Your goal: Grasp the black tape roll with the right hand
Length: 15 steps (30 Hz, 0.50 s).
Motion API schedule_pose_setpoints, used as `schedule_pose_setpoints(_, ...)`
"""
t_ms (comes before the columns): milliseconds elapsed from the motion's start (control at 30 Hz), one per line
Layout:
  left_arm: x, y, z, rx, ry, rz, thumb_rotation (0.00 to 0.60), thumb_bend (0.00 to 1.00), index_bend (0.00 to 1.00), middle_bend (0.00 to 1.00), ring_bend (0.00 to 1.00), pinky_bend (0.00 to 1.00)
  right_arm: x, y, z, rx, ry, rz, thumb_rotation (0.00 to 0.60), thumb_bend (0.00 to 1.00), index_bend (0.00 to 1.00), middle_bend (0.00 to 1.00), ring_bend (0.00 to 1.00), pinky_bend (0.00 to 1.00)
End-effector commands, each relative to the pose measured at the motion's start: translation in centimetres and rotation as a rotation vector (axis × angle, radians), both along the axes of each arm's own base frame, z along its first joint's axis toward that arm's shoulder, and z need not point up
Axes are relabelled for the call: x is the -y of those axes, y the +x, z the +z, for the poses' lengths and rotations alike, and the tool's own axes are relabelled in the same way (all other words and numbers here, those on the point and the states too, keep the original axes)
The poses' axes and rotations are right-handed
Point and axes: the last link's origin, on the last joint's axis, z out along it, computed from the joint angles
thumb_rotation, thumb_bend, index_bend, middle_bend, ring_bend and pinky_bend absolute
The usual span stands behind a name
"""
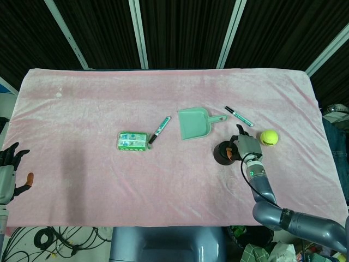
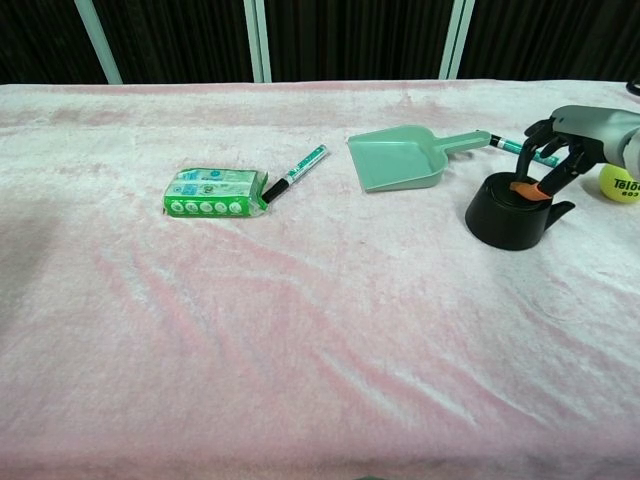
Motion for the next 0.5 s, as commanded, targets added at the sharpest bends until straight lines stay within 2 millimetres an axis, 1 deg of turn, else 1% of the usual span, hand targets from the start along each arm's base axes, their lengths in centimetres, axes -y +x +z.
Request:
schedule_pose_setpoints(33,0.00,0.01,-0.01,0.000,-0.001,0.000,0.600,0.44,0.17,0.00,0.00,0.00,-0.08,-0.03,-0.04,-0.003,0.008,0.003,0.600,0.34,0.63,0.00,0.12,0.21)
schedule_pose_setpoints(133,0.01,0.01,-0.02,-0.001,-0.001,0.001,0.600,0.44,0.17,0.00,0.00,0.00,-0.12,-0.08,-0.06,-0.006,0.013,0.005,0.600,0.30,0.48,0.00,0.12,0.21)
schedule_pose_setpoints(300,0.02,-0.01,0.00,-0.001,0.000,0.003,0.600,0.44,0.17,0.00,0.00,0.00,-0.21,-0.23,-0.07,-0.012,0.024,0.006,0.600,0.25,0.28,0.00,0.11,0.21)
schedule_pose_setpoints(367,0.01,-0.01,0.00,-0.001,0.000,0.003,0.600,0.44,0.17,0.00,0.00,0.00,-0.18,-0.20,0.00,-0.011,0.023,0.006,0.600,0.23,0.21,0.00,0.11,0.21)
schedule_pose_setpoints(433,0.01,0.00,-0.01,-0.002,-0.001,0.003,0.600,0.44,0.17,0.00,0.00,0.00,-0.10,-0.10,0.14,-0.003,0.015,0.007,0.600,0.20,0.16,0.00,0.11,0.21)
schedule_pose_setpoints(500,0.00,0.00,-0.01,-0.003,0.000,0.004,0.600,0.44,0.17,0.00,0.00,0.00,-0.05,0.00,0.35,0.005,0.007,0.009,0.600,0.16,0.09,0.00,0.11,0.21)
